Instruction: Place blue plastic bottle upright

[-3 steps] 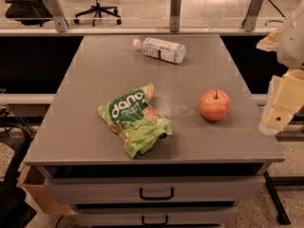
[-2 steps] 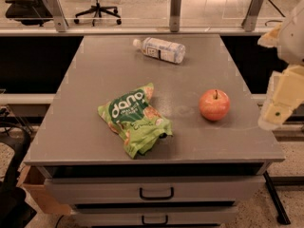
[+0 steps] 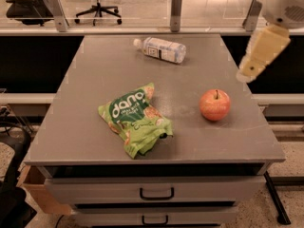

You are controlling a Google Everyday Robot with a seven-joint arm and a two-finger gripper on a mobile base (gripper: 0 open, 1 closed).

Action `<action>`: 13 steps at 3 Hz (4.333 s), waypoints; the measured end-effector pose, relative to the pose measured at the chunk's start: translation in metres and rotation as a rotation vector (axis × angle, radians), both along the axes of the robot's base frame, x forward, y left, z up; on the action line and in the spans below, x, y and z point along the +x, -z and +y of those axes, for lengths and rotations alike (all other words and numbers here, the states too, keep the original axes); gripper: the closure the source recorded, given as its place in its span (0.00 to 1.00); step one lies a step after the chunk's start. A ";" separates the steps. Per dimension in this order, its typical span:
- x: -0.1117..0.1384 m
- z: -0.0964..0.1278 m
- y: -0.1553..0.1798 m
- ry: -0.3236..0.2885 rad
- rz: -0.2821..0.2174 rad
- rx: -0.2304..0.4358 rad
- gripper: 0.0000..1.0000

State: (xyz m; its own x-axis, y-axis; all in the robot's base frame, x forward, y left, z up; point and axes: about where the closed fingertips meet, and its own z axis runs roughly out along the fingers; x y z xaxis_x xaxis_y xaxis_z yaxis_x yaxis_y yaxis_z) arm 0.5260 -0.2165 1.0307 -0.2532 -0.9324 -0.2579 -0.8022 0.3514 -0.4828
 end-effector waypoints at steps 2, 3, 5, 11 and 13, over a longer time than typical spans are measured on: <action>0.122 0.036 -0.056 0.008 -0.305 0.016 0.00; 0.126 0.039 -0.057 -0.003 -0.302 0.017 0.00; 0.175 0.075 -0.041 -0.090 -0.214 0.034 0.00; 0.242 0.137 0.044 0.165 -0.298 0.039 0.00; 0.270 0.139 0.064 0.267 -0.310 -0.055 0.00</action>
Offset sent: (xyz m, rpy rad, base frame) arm 0.1817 0.0559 0.0781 0.0339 -0.4110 0.0086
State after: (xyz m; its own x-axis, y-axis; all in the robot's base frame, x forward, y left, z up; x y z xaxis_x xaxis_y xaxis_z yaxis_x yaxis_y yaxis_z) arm 0.7959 -0.0772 0.9663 -0.4064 -0.8589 -0.3115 -0.5001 0.4945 -0.7109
